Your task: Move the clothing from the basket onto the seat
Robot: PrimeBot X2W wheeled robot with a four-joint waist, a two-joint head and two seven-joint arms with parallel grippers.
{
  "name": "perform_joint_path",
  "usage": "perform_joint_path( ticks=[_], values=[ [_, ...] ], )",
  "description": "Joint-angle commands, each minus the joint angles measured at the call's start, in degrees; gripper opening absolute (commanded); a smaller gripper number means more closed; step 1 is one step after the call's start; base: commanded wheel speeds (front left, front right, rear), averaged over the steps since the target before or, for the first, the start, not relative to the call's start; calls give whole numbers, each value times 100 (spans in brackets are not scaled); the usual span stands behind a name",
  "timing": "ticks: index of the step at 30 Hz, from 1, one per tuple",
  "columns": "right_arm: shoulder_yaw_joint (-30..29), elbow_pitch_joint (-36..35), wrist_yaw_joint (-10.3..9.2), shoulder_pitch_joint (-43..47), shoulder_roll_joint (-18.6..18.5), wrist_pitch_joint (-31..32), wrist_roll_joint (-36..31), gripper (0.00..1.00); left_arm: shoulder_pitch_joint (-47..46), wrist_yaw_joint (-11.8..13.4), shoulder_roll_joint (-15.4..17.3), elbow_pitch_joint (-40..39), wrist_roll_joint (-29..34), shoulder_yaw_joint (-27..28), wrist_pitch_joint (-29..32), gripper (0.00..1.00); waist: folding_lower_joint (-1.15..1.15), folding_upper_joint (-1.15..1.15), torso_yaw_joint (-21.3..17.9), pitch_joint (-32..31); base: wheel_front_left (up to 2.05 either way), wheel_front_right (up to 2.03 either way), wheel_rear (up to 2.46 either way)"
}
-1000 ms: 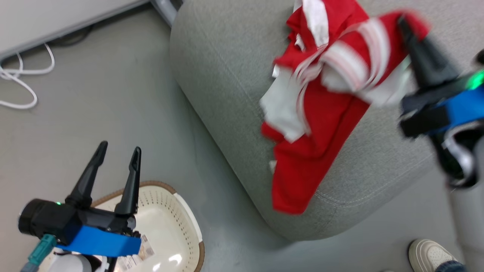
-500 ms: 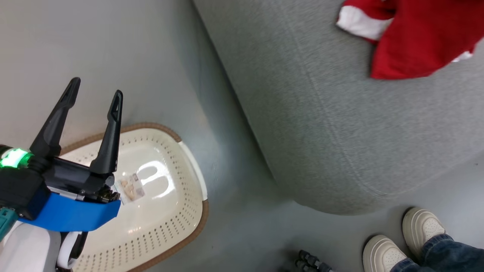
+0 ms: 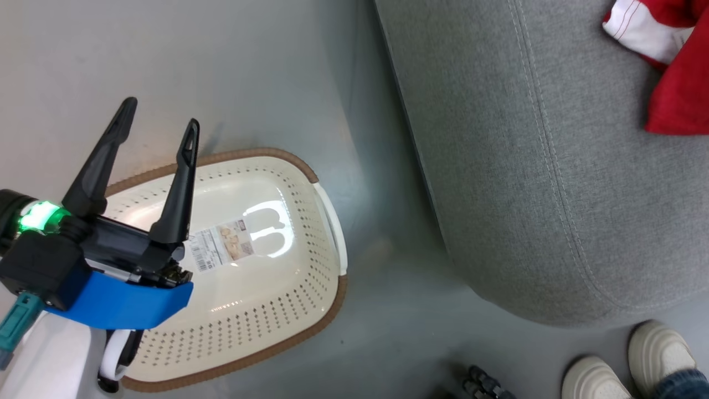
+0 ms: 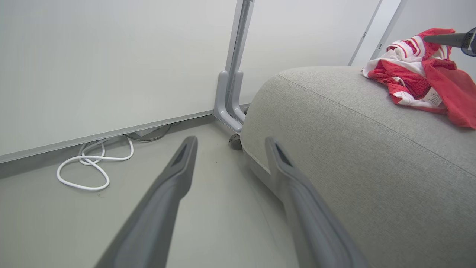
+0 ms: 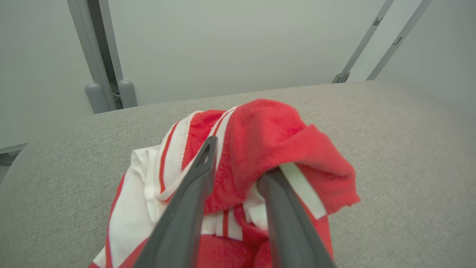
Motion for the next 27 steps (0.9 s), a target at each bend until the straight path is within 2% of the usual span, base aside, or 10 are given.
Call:
perform_joint_path(
  ticks=[1, 6, 11, 18, 27],
  values=[
    [26, 89, -1, 139, -2, -54, -53, 100, -98, -39, -40, 68, -41, -25, -71, 100, -1, 0, 3, -134, 0, 0, 0],
    [193, 255, 0, 732, -25, -216, -153, 100, 43, -46, -345, 589, -164, -135, -309, 100, -1, 0, 202, -832, 0, 0, 0],
    [413, -15, 0, 1614, 112, -283, -314, 100, 282, -39, -725, 1175, -326, -125, -421, 100, -1, 0, 419, -1735, 0, 0, 0],
    [967, -1156, 0, 3064, 480, -419, -170, 100, 808, -17, -1243, 1603, -337, 311, -434, 100, -1, 0, 762, -2841, 0, 0, 0],
    [1389, -2735, 0, 4732, 1081, -437, -172, 100, 1373, -36, -1651, 1971, -182, 845, -435, 100, -1, 0, 1451, -3613, 0, 0, 0]
  ],
)
